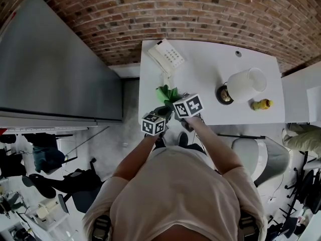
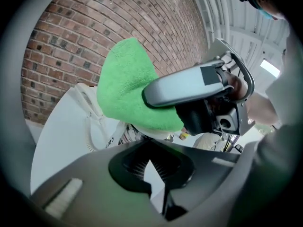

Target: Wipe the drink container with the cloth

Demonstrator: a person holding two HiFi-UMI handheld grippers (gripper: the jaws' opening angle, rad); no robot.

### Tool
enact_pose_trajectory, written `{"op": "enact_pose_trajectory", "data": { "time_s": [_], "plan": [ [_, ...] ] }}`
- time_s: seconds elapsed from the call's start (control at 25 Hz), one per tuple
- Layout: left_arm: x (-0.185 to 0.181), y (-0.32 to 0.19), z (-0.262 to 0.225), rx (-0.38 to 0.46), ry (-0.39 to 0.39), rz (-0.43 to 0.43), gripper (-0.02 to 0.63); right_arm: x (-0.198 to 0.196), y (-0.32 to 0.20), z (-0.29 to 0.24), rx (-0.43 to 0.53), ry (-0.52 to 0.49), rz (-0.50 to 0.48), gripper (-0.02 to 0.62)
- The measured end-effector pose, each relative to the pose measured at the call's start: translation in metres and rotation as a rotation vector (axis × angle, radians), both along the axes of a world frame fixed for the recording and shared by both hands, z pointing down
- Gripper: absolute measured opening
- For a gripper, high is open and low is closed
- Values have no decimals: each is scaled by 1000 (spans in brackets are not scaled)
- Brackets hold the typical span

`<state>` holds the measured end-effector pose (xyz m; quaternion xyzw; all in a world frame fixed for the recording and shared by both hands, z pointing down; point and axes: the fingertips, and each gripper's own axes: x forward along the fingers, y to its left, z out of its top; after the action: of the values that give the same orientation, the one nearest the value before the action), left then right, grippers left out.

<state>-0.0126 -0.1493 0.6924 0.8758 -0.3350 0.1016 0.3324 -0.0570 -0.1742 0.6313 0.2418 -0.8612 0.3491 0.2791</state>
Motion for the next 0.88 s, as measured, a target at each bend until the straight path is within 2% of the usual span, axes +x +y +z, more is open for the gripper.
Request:
{"op": "enact_pose_trajectory", "data": {
  "time_s": [0.6, 0.76, 0.88],
  "plan": [
    [-3, 1, -2, 11, -7, -24, 9, 7, 21, -8, -6, -74, 77, 35],
    [-8, 5, -2, 13, -10, -24, 9, 8, 24, -21, 57, -90, 66, 35],
    [-9, 14, -8, 59, -36, 1, 9, 13, 23, -36, 120, -114, 78, 35]
  ]
}}
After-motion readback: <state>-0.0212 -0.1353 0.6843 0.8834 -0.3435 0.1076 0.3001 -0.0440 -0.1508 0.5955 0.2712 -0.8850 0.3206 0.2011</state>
